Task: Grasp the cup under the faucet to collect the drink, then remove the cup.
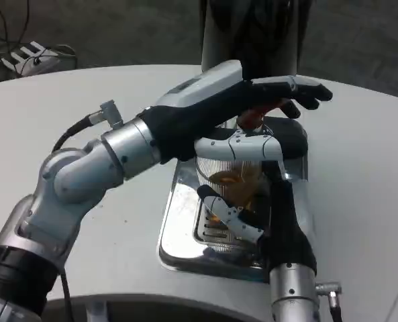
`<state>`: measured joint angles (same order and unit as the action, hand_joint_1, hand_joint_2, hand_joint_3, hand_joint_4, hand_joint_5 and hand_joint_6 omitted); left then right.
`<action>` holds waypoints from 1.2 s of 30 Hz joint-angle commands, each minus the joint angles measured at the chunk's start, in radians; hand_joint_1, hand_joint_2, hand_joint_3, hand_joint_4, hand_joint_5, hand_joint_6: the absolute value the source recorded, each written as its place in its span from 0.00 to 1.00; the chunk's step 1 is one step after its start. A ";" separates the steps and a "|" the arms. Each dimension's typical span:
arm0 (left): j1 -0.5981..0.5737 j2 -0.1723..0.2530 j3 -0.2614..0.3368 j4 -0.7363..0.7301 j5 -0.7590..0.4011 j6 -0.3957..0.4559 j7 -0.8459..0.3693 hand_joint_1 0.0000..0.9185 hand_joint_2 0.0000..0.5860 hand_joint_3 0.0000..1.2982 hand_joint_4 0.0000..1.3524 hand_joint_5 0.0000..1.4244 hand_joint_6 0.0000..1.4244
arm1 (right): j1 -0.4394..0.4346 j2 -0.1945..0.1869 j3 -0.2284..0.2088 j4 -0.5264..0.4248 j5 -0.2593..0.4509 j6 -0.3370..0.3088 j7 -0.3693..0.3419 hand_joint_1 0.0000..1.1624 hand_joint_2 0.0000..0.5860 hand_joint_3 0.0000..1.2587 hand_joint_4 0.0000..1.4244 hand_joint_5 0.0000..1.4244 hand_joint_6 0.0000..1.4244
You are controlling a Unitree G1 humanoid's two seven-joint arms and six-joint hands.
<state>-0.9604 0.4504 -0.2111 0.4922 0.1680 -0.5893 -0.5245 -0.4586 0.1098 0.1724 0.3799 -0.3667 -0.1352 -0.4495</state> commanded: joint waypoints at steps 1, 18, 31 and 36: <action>0.036 0.011 -0.015 0.008 0.030 0.020 -0.022 0.00 0.21 0.19 0.19 0.22 0.13 | -0.034 0.026 0.007 0.043 0.001 0.001 -0.009 0.67 0.34 0.05 0.07 0.08 0.14; 0.035 0.018 -0.012 0.011 0.030 0.018 -0.023 0.00 0.21 0.20 0.19 0.22 0.13 | -0.073 0.036 0.018 0.106 0.006 -0.008 -0.038 0.68 0.33 0.06 0.08 0.08 0.15; 0.040 0.020 -0.010 0.005 0.028 0.023 -0.023 0.00 0.21 0.20 0.19 0.23 0.13 | -0.070 0.047 0.037 0.108 -0.003 0.006 -0.077 0.69 0.34 0.12 0.11 0.11 0.17; 0.044 0.023 -0.008 0.002 0.029 0.024 -0.022 0.00 0.21 0.20 0.19 0.23 0.13 | -0.069 0.053 0.044 0.105 -0.012 0.018 -0.111 0.72 0.35 0.18 0.15 0.15 0.21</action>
<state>-0.9548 0.4550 -0.2066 0.4851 0.1674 -0.5873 -0.5245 -0.5201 0.1030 0.2105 0.4709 -0.3718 -0.1438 -0.5445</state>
